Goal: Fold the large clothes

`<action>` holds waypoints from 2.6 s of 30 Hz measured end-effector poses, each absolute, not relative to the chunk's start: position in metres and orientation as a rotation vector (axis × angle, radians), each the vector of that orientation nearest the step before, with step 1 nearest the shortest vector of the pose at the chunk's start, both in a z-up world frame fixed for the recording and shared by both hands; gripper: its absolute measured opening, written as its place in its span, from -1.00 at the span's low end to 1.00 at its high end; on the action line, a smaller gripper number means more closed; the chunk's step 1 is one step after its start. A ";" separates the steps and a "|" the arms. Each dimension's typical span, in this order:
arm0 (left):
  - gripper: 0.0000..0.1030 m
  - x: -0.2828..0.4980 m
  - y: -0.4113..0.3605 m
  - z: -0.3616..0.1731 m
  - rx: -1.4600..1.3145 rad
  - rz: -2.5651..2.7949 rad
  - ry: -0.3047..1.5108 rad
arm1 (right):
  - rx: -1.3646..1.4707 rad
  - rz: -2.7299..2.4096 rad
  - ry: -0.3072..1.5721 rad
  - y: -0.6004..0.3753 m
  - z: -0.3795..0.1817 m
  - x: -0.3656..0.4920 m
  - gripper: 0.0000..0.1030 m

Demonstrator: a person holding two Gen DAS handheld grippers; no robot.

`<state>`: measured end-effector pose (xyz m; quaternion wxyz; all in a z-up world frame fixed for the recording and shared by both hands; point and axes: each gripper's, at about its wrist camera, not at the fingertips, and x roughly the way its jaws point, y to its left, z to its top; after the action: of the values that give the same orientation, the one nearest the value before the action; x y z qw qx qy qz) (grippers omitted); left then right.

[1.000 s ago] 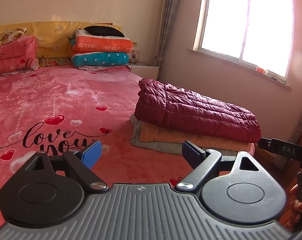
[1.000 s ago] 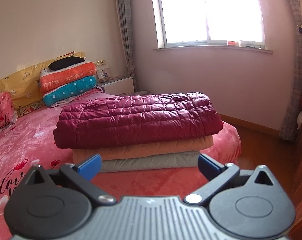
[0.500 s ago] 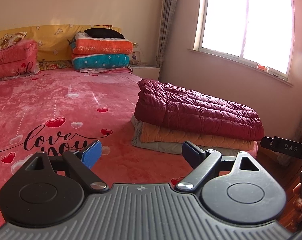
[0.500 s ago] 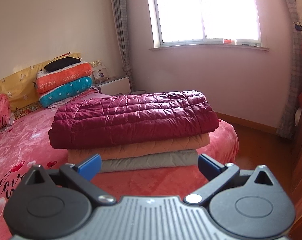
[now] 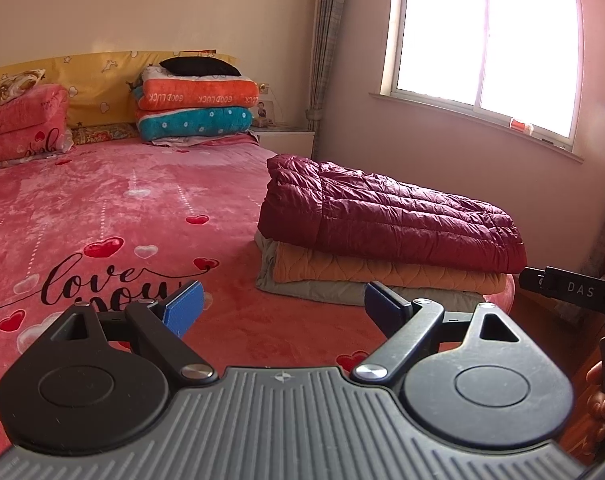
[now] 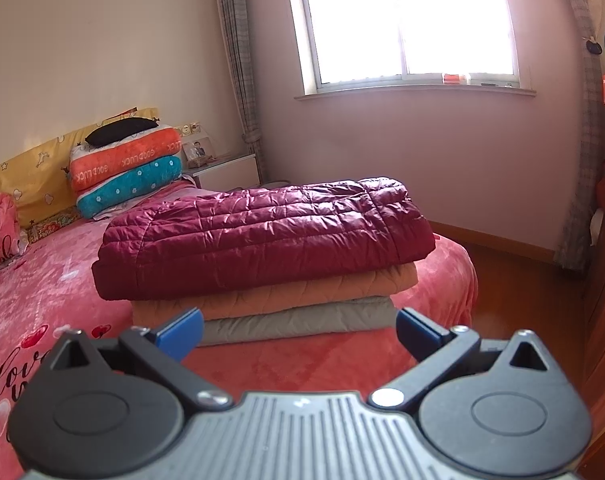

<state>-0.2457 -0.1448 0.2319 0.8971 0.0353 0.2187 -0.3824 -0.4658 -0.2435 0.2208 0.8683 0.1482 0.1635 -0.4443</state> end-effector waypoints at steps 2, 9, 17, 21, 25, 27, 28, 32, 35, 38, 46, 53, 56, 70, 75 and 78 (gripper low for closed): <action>1.00 -0.246 -0.144 0.231 0.076 -0.799 0.455 | 0.312 -0.931 0.338 -0.244 0.220 -0.467 0.98; 1.00 -0.248 -0.145 0.230 0.086 -0.815 0.456 | 0.322 -0.928 0.324 -0.246 0.219 -0.471 0.98; 1.00 -0.245 -0.146 0.227 0.095 -0.834 0.470 | 0.337 -0.929 0.316 -0.250 0.216 -0.474 0.98; 1.00 -0.245 -0.149 0.226 0.102 -0.842 0.479 | 0.351 -0.930 0.313 -0.253 0.214 -0.476 0.98; 1.00 -0.244 -0.152 0.225 0.106 -0.854 0.487 | 0.354 -0.934 0.313 -0.254 0.213 -0.476 0.98; 1.00 -0.244 -0.154 0.224 0.106 -0.859 0.493 | 0.354 -0.937 0.313 -0.255 0.212 -0.476 0.98; 1.00 -0.243 -0.155 0.223 0.105 -0.863 0.496 | 0.353 -0.939 0.312 -0.256 0.212 -0.476 0.98; 1.00 -0.244 -0.156 0.222 0.100 -0.880 0.500 | 0.354 -0.946 0.308 -0.260 0.210 -0.478 0.98; 1.00 -0.245 -0.158 0.221 0.104 -0.889 0.496 | 0.355 -0.951 0.311 -0.262 0.209 -0.478 0.98; 1.00 -0.246 -0.160 0.220 0.109 -0.894 0.497 | 0.358 -0.953 0.314 -0.263 0.207 -0.478 0.98; 1.00 -0.244 -0.165 0.216 0.115 -0.901 0.498 | 0.368 -0.960 0.317 -0.268 0.203 -0.478 0.98; 1.00 -0.244 -0.170 0.214 0.117 -0.899 0.495 | 0.368 -0.966 0.317 -0.271 0.201 -0.479 0.98; 1.00 -0.243 -0.171 0.213 0.117 -0.901 0.499 | 0.371 -0.969 0.317 -0.273 0.199 -0.479 0.98; 1.00 -0.239 -0.189 0.204 0.136 -0.924 0.518 | 0.386 -0.981 0.313 -0.279 0.193 -0.480 0.98; 1.00 -0.241 -0.197 0.199 0.151 -0.935 0.527 | 0.393 -0.989 0.315 -0.282 0.190 -0.483 0.98; 1.00 -0.241 -0.201 0.196 0.158 -0.936 0.533 | 0.400 -0.994 0.316 -0.285 0.189 -0.483 0.98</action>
<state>-0.2406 -0.2010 0.1964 0.8555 0.0752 0.2535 -0.4452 -0.4834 -0.2846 0.1885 0.8479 0.1898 0.1499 -0.4718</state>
